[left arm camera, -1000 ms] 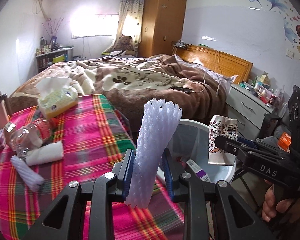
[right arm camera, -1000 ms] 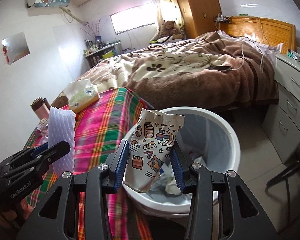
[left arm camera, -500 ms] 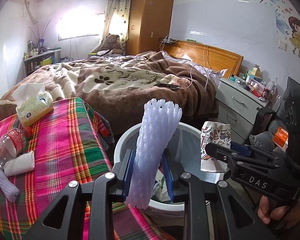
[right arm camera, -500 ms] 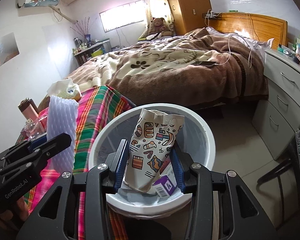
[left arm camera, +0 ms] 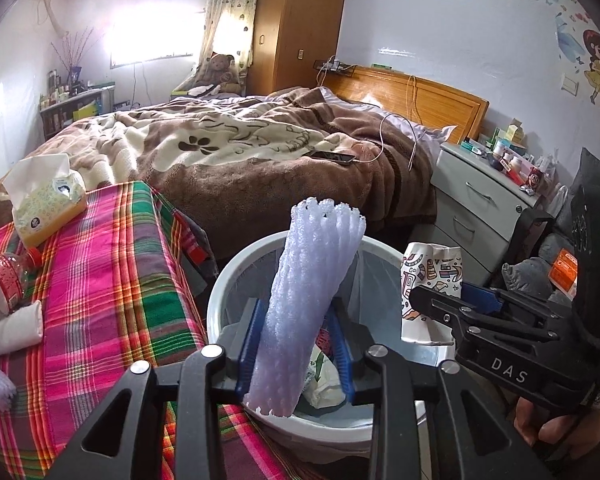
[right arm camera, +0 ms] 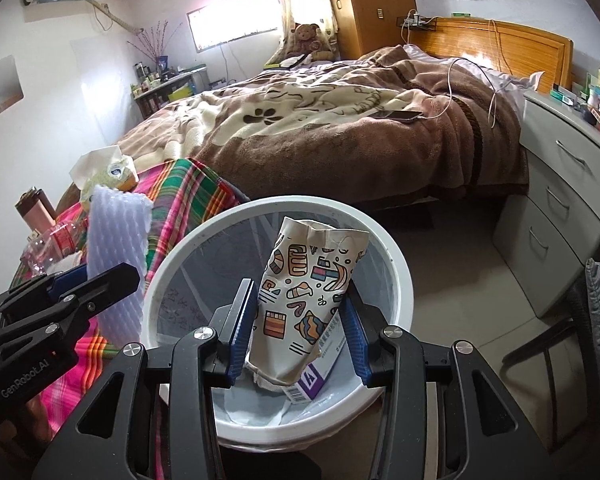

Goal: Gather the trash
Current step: 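Carry the wrapper and foam net over the wastebasket and open both grippers, then move both grippers back toward the trash on the cloth, then grasp the clear Coca-Cola bottle with the right gripper while the left gripper grasps another foam net, then carry the bottle and foam net over the wastebasket and open both grippers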

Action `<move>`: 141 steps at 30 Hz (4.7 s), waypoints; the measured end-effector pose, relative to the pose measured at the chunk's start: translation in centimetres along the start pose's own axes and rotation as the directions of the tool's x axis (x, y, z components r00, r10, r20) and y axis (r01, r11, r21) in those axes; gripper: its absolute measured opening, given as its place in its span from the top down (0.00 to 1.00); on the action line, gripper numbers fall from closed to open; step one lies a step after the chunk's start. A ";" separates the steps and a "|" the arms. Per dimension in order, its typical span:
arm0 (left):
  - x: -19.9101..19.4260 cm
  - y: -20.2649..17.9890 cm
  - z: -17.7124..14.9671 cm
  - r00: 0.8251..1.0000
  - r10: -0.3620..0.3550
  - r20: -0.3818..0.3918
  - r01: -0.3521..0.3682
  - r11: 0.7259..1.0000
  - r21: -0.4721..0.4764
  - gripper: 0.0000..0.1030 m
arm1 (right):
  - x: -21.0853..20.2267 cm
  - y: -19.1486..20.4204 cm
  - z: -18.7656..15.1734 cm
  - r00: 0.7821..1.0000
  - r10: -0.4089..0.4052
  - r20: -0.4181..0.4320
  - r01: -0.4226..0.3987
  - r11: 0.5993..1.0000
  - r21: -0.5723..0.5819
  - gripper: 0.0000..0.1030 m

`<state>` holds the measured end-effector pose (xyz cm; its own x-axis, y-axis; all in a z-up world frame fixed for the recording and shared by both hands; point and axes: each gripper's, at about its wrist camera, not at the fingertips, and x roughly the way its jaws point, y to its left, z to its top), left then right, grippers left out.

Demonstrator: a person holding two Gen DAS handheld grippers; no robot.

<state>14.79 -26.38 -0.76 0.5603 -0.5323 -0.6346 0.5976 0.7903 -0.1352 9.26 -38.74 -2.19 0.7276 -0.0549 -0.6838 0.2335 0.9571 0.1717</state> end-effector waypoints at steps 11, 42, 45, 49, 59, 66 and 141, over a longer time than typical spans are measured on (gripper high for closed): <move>-0.4 1.2 0.0 1.000 0.004 0.010 -0.004 1.000 -0.022 0.45 | -0.2 0.3 0.0 1.000 -0.007 0.001 0.007 1.000 0.003 0.39; -8.7 10.4 -3.0 0.980 0.184 0.069 -0.171 0.972 -0.161 0.39 | -0.8 7.2 0.0 0.990 0.130 0.057 -0.126 0.990 -0.067 0.39; -9.3 12.4 -3.7 0.972 0.225 0.061 -0.210 0.958 -0.194 0.39 | -0.5 8.6 0.0 0.987 0.153 0.050 -0.148 0.986 -0.082 0.39; -10.2 15.3 -4.8 0.956 0.291 0.044 -0.273 0.932 -0.240 0.38 | 0.2 10.6 0.0 0.982 0.185 0.037 -0.180 0.978 -0.103 0.39; -10.5 23.0 -6.9 0.939 0.343 -0.034 -0.328 0.860 -0.390 0.35 | 2.3 15.1 0.6 0.968 0.250 -0.003 -0.247 0.957 -0.153 0.39; -9.1 26.2 -7.1 0.926 0.367 -0.090 -0.369 0.827 -0.425 0.34 | 4.1 18.8 1.7 0.958 0.287 -0.024 -0.287 0.941 -0.180 0.39; -8.9 37.6 -7.7 0.899 0.390 -0.200 -0.438 0.795 -0.420 0.74 | 14.0 34.0 2.7 0.899 0.232 -0.372 -0.350 0.891 -0.289 0.38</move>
<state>27.86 10.40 -6.09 0.6218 -0.1100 -0.7754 -0.0112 0.9887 -0.1492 29.18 -7.72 -4.02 0.4683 0.2785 -0.8385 -0.2328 0.9544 0.1869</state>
